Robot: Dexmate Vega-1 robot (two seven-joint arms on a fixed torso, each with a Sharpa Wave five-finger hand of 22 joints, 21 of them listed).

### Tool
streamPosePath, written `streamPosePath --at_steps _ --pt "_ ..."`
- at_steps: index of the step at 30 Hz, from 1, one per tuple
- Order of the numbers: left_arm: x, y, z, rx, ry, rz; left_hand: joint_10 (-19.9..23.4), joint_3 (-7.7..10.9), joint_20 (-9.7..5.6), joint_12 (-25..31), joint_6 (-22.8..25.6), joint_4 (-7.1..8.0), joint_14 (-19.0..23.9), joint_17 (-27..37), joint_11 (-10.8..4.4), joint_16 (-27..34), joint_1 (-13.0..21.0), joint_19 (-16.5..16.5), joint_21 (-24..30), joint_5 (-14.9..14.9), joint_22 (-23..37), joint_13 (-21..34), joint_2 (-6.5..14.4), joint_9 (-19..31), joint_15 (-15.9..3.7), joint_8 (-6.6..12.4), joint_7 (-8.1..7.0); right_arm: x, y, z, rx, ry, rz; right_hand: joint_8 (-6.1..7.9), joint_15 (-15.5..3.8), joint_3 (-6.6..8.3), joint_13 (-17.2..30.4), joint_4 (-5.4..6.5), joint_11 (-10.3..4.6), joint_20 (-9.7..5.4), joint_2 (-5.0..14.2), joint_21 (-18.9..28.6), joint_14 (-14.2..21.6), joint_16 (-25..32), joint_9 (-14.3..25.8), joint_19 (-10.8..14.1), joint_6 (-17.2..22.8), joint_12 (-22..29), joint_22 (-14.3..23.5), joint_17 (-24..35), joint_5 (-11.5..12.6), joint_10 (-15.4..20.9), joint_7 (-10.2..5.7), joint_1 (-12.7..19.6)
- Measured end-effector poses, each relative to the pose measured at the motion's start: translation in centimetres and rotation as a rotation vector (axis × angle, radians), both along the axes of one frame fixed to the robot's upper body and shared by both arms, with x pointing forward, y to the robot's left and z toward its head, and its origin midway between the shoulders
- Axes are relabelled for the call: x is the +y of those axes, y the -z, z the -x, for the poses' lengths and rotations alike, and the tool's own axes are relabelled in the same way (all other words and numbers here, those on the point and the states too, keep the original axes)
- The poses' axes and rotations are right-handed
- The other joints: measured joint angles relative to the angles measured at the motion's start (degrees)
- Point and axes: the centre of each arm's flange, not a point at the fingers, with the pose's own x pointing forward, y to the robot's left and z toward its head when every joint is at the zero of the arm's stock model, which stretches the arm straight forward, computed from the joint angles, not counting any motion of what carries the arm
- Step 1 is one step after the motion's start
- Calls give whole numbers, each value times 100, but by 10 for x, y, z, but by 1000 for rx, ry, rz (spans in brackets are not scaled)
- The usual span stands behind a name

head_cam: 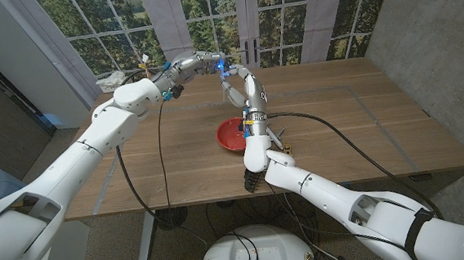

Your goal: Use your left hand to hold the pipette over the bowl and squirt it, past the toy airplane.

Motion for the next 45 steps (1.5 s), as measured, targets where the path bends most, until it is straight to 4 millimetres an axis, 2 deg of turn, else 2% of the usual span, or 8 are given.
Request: streamPosePath --at_steps 7,14,18,19,21,24,32,45 --pt "-3 -1 1 -4 0 -5 0 0 0 0 0 0 31 0 0 0 0 0 0 0 0 0 0 0 -31 -35 0 -8 2 -2 9 -23 -9 -632 23 -315 -154 186 235 144 -29 -49 -267 -72 -237 -186 -954 -425 -1 83 -209 -667 71 -802" --pt "-7 -2 3 -11 -3 -12 0 -1 0 0 -1 0 31 0 0 0 0 0 0 0 0 0 0 1 -31 -85 0 -18 4 -5 21 -80 -21 -827 15 -547 -237 418 346 243 -16 -93 -383 -131 -328 -368 -1114 -551 27 108 -360 -871 172 -1479" --pt "-7 -2 3 -17 -11 -16 0 -1 0 0 -19 0 31 0 0 0 0 0 0 0 0 -1 0 1 -31 -118 -17 -28 7 -10 35 -83 -32 -870 86 -653 -268 558 418 305 74 -134 -472 -178 -370 -429 -1109 -568 27 108 -429 -840 239 -1767" --pt "-7 -2 3 -19 -16 -17 0 -1 0 0 -24 0 31 0 0 0 0 0 0 0 0 -1 0 1 -31 -118 -22 -31 7 -12 37 -79 -35 -870 92 -671 -273 577 460 325 1 -134 -478 -179 -380 -449 -1102 -573 27 108 -450 -841 246 -1843" --pt "-11 -3 5 -28 -14 -23 0 -1 0 -33 -24 0 31 0 0 0 0 0 0 0 0 -1 0 1 -31 -136 -22 -34 6 -12 64 -171 -74 -904 132 -701 -290 607 488 324 68 -134 -518 -189 -381 -490 -1082 -573 27 108 -471 -861 266 -1920" --pt "-11 -3 6 -37 -20 -26 0 -1 0 -45 -24 0 31 0 0 0 0 0 0 0 0 -1 0 1 -31 -141 -22 -38 6 -11 77 -233 -79 -917 173 -707 -317 613 562 305 77 -168 -559 -222 -408 -511 -1080 -595 27 99 -492 -903 268 -2033" --pt "-20 -1 12 -71 -31 -48 0 -1 0 -45 -55 0 30 0 0 0 0 0 0 0 0 -1 -1 1 -31 -151 -52 -56 7 -11 84 -242 -126 -917 179 -707 -346 662 592 315 159 -189 -605 -294 -432 -561 -1010 -639 26 65 -514 -933 338 -2114" --pt "-30 0 20 -122 -47 -84 0 -1 0 -45 -64 0 30 0 0 0 -32 0 0 0 0 -1 -33 1 -31 -203 -125 -85 6 -4 132 -413 -219 -917 237 -708 -399 660 654 335 219 -211 -663 -336 -440 -663 -915 -640 26 39 -514 -932 387 -2174"
